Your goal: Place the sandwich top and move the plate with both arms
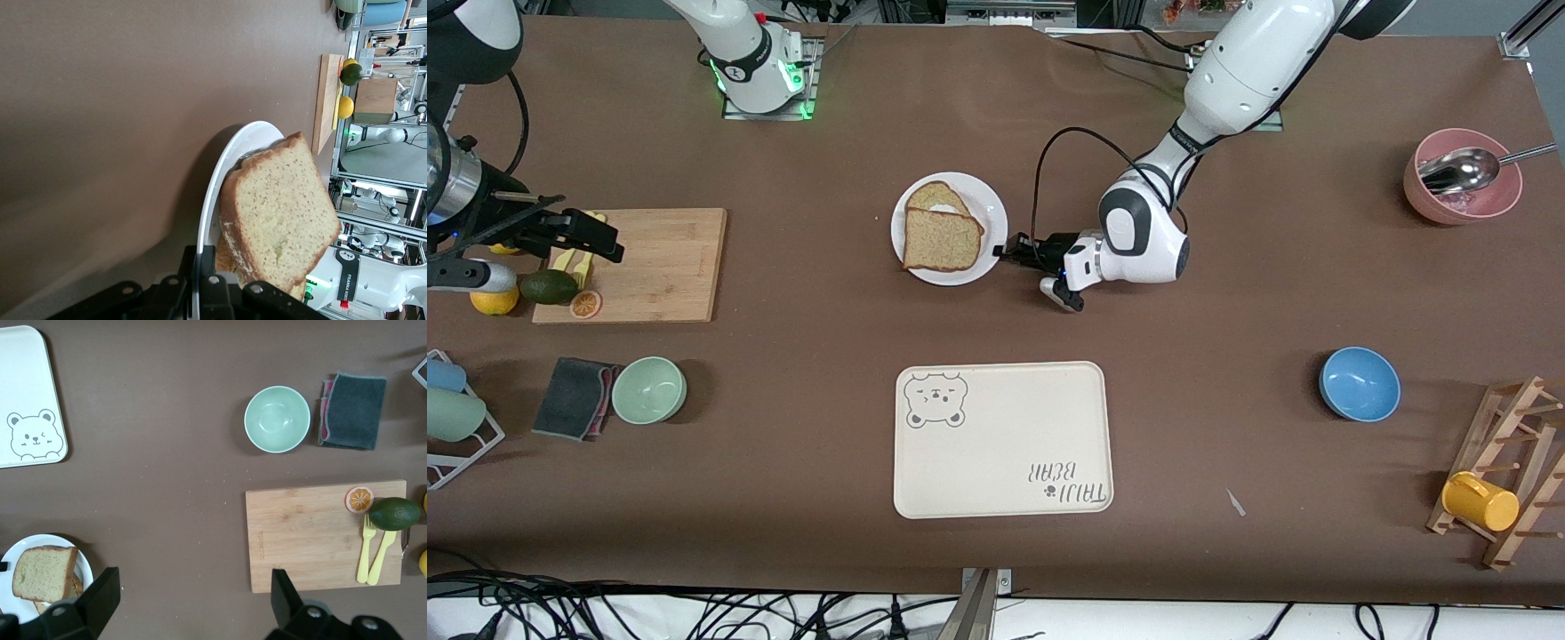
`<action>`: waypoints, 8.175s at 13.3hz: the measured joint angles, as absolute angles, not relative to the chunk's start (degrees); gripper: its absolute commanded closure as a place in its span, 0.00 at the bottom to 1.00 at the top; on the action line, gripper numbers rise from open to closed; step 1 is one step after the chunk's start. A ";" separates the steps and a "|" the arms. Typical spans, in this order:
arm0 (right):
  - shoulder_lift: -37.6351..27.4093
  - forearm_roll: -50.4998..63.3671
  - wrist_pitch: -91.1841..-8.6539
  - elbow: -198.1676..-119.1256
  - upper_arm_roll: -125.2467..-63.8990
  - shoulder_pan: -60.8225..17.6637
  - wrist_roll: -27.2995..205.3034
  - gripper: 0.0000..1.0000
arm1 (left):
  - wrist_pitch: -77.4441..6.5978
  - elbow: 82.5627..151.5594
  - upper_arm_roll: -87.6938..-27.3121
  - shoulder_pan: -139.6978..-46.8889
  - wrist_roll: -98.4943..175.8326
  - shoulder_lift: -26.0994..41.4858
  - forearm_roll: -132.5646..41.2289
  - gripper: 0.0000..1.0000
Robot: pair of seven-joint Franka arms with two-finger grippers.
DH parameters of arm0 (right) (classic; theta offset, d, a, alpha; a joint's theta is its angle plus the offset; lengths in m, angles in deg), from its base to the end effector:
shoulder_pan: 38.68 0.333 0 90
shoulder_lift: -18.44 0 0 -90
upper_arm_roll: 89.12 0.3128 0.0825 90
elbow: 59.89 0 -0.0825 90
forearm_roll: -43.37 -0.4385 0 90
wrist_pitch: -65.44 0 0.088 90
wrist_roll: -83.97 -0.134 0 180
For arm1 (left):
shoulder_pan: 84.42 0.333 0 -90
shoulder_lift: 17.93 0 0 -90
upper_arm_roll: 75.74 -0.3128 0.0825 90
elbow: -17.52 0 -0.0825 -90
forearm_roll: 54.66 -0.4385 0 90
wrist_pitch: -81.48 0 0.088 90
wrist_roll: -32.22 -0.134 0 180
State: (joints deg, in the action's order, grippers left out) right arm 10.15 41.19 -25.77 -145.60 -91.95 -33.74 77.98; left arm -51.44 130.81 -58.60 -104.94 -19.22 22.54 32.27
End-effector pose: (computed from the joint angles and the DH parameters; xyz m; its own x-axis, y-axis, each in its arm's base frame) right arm 0.6506 0.0308 0.5444 0.9963 -0.0683 -0.0515 -0.0697 -0.9972 -0.0256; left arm 0.4527 -0.4161 0.0463 0.9727 -0.2062 -0.1060 -0.0069 -0.4824 0.8759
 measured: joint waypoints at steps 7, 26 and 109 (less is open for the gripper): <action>10.00 41.18 -26.08 -145.60 -92.26 -34.18 77.98 0.00 | -52.15 129.61 -58.49 -105.91 -19.98 21.38 32.27 1.00; 9.67 41.18 -26.27 -146.15 -92.69 -34.20 79.85 0.00 | -50.02 114.73 -60.12 -94.27 -26.78 23.68 32.27 1.00; 8.99 41.03 -27.96 -146.22 -95.21 -34.91 82.72 0.00 | -22.55 87.80 -67.93 -89.93 17.24 25.43 -38.76 0.00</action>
